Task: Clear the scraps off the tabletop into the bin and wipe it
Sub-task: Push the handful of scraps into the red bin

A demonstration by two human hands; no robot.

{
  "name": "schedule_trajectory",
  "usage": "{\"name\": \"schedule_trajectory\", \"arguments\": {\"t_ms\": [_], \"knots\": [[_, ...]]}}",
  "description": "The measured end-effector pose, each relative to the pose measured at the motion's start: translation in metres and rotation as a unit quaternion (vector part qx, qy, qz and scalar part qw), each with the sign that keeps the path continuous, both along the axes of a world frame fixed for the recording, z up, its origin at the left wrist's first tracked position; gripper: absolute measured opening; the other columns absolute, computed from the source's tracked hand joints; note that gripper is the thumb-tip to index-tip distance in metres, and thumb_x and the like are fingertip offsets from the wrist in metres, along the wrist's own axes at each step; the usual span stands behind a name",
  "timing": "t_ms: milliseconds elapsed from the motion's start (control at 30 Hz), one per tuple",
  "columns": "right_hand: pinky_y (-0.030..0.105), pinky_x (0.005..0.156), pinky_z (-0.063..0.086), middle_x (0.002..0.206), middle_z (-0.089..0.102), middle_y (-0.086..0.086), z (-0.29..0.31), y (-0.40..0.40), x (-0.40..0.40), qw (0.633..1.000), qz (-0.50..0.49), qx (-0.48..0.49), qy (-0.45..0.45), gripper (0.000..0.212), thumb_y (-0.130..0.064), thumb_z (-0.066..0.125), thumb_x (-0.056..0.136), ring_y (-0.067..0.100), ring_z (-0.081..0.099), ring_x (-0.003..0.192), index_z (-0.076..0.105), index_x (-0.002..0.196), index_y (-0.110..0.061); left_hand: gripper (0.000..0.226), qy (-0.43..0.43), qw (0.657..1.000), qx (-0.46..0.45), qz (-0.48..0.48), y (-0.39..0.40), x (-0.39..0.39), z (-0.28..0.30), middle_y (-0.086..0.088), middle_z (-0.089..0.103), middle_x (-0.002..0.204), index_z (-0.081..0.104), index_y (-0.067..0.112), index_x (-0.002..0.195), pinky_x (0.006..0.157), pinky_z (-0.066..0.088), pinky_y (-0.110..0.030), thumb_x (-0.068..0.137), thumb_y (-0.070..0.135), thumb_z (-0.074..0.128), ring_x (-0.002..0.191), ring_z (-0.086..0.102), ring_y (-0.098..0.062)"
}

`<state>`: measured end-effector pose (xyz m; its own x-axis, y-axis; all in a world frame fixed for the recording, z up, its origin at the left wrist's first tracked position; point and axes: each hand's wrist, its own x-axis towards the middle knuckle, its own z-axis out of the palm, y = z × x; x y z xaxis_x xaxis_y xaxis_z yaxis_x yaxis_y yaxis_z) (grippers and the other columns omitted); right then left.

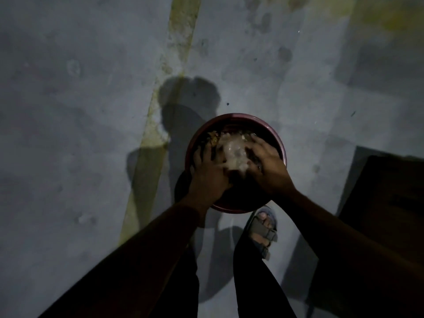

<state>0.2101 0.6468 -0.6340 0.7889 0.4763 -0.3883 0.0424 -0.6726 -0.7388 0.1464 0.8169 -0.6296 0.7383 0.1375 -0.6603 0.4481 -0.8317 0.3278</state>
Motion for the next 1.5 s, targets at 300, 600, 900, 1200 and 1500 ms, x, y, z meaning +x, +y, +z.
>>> {"name": "schedule_trajectory", "arguments": {"t_ms": [300, 600, 900, 1200, 1500], "knots": [[0.066, 0.114, 0.029, 0.167, 0.022, 0.008, 0.019, 0.016, -0.027, 0.976, 0.094, -0.142, -0.135, 0.064, -0.055, 0.04, 0.096, 0.036, 0.021, 0.152, 0.036, 0.154, -0.026, 0.074, -0.108, 0.977, 0.121, -0.141, -0.003, 0.001, 0.001, -0.016, 0.017, 0.167, 0.026, 0.016, 0.156, 0.117, 0.024, -0.061, 0.086, 0.04, 0.037, 0.152, 0.017, -0.04], [0.07, 0.116, 0.018, 0.17, 0.014, 0.008, -0.093, 0.016, -0.03, 0.946, 0.186, -0.238, -0.12, 0.073, -0.062, 0.022, 0.097, 0.036, 0.017, 0.154, 0.021, 0.161, -0.028, 0.077, -0.064, 0.961, 0.112, -0.245, 0.009, -0.001, -0.097, -0.011, 0.012, 0.169, 0.021, 0.009, 0.159, 0.122, 0.014, -0.058, 0.095, 0.053, 0.023, 0.155, 0.01, -0.033], [0.064, 0.12, 0.014, 0.17, 0.013, 0.007, -0.145, 0.023, -0.027, 0.946, 0.158, -0.249, -0.134, 0.073, -0.059, 0.033, 0.099, 0.032, 0.01, 0.156, 0.02, 0.162, -0.025, 0.071, -0.029, 0.961, 0.121, -0.248, 0.012, 0.015, -0.141, -0.002, 0.004, 0.17, 0.011, 0.015, 0.161, 0.123, 0.009, -0.045, 0.099, 0.05, 0.01, 0.153, 0.017, -0.024], [0.065, 0.118, 0.017, 0.171, 0.006, 0.003, -0.055, 0.015, -0.019, 0.959, 0.148, -0.219, -0.103, 0.074, -0.068, 0.027, 0.097, 0.033, 0.006, 0.156, 0.015, 0.161, -0.033, 0.07, -0.122, 0.964, 0.135, -0.193, 0.006, -0.006, -0.068, -0.008, 0.019, 0.168, 0.022, 0.012, 0.16, 0.117, 0.023, -0.053, 0.098, 0.041, 0.038, 0.153, 0.02, -0.026], [0.059, 0.122, 0.016, 0.171, 0.007, 0.003, 0.112, 0.001, -0.039, 0.965, 0.103, -0.23, -0.071, 0.07, -0.059, 0.035, 0.1, 0.028, 0.006, 0.156, 0.014, 0.161, -0.033, 0.072, -0.151, 0.963, 0.113, -0.194, 0.021, -0.027, 0.098, -0.009, 0.033, 0.162, 0.035, 0.012, 0.155, 0.11, 0.033, -0.055, 0.093, 0.045, 0.05, 0.149, 0.029, -0.029]]}}
